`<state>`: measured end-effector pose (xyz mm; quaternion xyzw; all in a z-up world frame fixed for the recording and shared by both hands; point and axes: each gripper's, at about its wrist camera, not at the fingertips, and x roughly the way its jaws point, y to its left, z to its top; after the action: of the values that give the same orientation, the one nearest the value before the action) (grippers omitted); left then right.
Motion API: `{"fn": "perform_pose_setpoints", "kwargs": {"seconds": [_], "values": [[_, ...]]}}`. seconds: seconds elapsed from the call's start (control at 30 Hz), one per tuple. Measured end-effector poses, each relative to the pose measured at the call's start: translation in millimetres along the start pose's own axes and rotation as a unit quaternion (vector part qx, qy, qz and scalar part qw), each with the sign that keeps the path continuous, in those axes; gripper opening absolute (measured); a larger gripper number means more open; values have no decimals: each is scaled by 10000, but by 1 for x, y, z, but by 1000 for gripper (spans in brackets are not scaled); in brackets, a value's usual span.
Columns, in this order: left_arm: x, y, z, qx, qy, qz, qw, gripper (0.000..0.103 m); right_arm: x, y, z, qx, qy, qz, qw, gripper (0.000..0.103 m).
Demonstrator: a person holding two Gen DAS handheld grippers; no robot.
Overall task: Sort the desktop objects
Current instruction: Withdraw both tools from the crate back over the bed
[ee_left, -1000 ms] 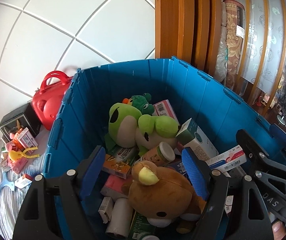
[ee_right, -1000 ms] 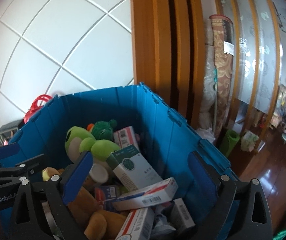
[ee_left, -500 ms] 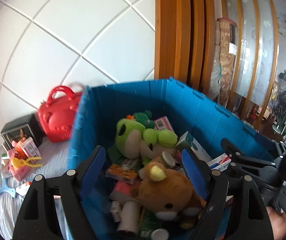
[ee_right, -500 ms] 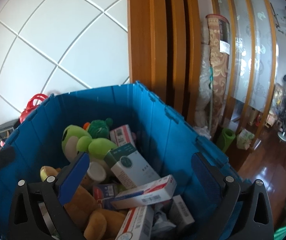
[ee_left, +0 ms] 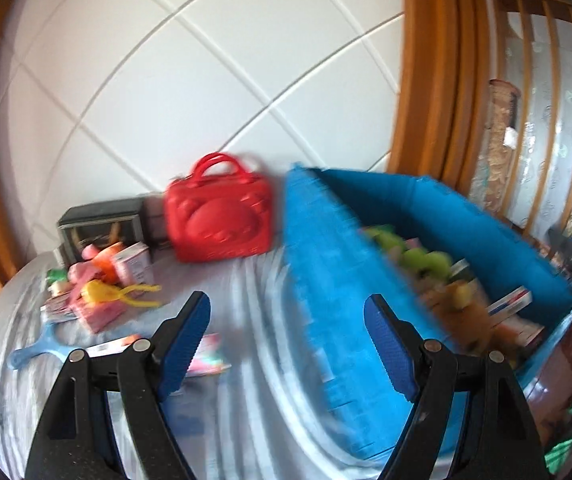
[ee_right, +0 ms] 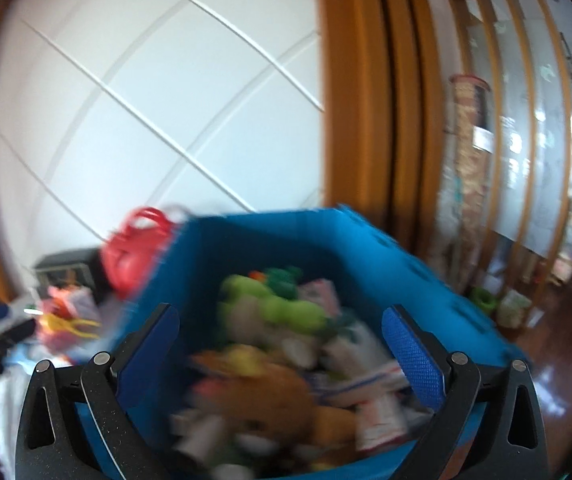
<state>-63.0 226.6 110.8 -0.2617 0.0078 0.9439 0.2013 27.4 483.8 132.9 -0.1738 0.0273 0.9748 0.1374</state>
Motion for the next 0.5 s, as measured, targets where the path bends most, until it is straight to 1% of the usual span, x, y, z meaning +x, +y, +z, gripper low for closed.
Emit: {"fn": "perform_pose_setpoints", "kwargs": {"seconds": [0.03, 0.07, 0.1, 0.13, 0.17, 0.3, 0.4, 0.43, 0.5], "values": [[-1, 17, -5, -5, 53, 92, 9999, 79, -2, 13, 2, -56, -52, -11, 10000, 103], [0, 41, -12, -25, 131, 218, 9997, 79, -4, 33, 4, -154, -110, -53, 9998, 103], [1, 55, -16, -47, 185, 275, 9994, 79, -4, 45, 6, -199, -114, -56, 9997, 103], [3, 79, -23, -109, 292, 369, 9988, 79, -3, 64, 7, -237, -94, -16, 9997, 103], [4, 95, -29, -166, 366, 433, 9983, 79, -2, 73, 8, -248, -86, 19, 9997, 103], [12, 172, -53, -382, 694, 730, 9942, 79, 4, 135, 5, -363, 13, 248, 9990, 103], [23, 219, -72, -318, 946, 913, 9908, 79, 15, 181, -1, -449, 174, 550, 9973, 103], [29, 236, -78, -282, 1045, 957, 9895, 79, 18, 188, -3, -465, 216, 607, 9968, 103], [40, 257, -86, -223, 1205, 955, 9879, 79, 31, 213, -11, -534, 393, 762, 9949, 103]]}}
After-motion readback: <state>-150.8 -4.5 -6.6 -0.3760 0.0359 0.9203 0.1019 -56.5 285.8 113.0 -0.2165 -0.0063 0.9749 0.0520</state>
